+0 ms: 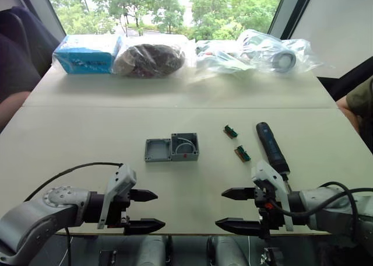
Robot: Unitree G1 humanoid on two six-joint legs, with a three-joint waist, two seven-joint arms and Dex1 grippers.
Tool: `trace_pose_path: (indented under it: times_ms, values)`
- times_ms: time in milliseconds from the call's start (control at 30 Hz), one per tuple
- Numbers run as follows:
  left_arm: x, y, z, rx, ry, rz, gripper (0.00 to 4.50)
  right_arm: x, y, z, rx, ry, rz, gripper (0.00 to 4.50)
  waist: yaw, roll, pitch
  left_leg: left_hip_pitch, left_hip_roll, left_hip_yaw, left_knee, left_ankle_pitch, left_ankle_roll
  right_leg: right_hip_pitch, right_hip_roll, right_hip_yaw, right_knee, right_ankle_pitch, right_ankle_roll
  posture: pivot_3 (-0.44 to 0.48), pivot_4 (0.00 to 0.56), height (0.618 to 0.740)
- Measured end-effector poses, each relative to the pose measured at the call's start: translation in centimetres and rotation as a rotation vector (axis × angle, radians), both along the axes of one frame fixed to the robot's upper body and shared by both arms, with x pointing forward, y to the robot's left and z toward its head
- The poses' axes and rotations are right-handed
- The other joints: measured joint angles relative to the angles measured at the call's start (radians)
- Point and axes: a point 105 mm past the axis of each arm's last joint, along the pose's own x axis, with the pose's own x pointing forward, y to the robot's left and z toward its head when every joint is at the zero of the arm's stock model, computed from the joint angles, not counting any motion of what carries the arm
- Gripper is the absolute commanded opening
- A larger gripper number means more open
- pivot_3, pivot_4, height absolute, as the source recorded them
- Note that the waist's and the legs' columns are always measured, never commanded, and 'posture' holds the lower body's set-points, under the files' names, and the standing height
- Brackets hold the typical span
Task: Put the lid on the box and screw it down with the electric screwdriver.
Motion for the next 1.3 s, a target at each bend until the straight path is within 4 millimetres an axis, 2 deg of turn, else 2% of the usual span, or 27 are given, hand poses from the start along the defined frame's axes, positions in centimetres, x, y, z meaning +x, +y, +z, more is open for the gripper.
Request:
trace_pose_path:
  times_ms: [267,633,767,867,1000,1100,1200,1300]
  values:
    - [0.2,0.2,-1.0,0.047,-0.024,0.0,4.45,1.1,0.2,-0.4,-0.03,-0.064,-0.046,4.5,0.0,0.0,0.0,0.0,0.0,0.0,0.0,0.0,0.0,-0.001,0.0,0.0,0.0,0.0,0.0,0.0,0.15,0.74]
    - [0.5,0.0,-0.9,0.007,-0.026,0.013,4.45,1.6,-0.1,-0.8,-0.012,-0.067,-0.054,4.5,-0.001,0.0,0.0,0.0,0.0,0.0,0.0,0.0,0.0,0.0,-0.001,0.0,0.0,0.0,0.0,0.0,0.15,0.74]
    - [1.9,0.2,-0.6,0.049,-0.123,0.057,4.45,2.3,0.0,-0.5,0.008,-0.092,-0.073,4.5,-0.001,0.0,0.0,0.0,0.0,0.0,0.0,0.0,0.0,0.0,-0.001,0.0,0.0,0.0,0.0,0.0,0.15,0.74]
    - [3.2,0.7,0.0,0.05,-0.126,0.091,4.45,3.1,-0.2,-0.1,0.018,-0.096,-0.098,4.5,0.0,0.0,0.0,0.0,0.0,0.0,0.0,0.0,0.0,-0.001,-0.001,0.0,0.0,0.0,0.0,0.0,0.15,0.74]
    - [6.1,2.7,2.7,0.077,-0.187,0.142,4.45,4.6,0.0,2.5,0.094,-0.162,-0.127,4.5,-0.002,0.0,0.0,-0.002,0.0,0.0,0.0,0.0,-0.001,-0.002,0.0,0.0,0.0,0.001,-0.001,0.0,0.15,0.74]
    - [8.0,3.5,5.6,0.179,-0.259,0.086,4.45,5.5,0.1,4.6,0.133,-0.214,-0.142,4.5,0.001,-0.001,0.001,-0.005,0.0,0.0,0.0,0.001,-0.001,-0.005,0.001,-0.002,0.0,0.001,-0.001,0.0,0.15,0.74]
    - [10.1,2.3,8.8,0.268,-0.379,-0.027,4.45,6.1,0.3,5.8,0.152,-0.253,-0.156,4.5,0.004,-0.001,0.001,-0.006,-0.002,0.001,0.001,0.001,0.0,-0.004,0.005,-0.003,0.0,0.003,0.002,0.0,0.15,0.74]
    - [11.6,-0.2,10.1,0.291,-0.46,-0.164,4.45,6.2,0.6,5.4,0.144,-0.248,-0.161,4.5,0.003,-0.002,0.001,-0.007,-0.002,0.002,0.003,0.001,0.003,-0.004,0.006,-0.002,0.0,0.003,0.003,0.0,0.15,0.74]
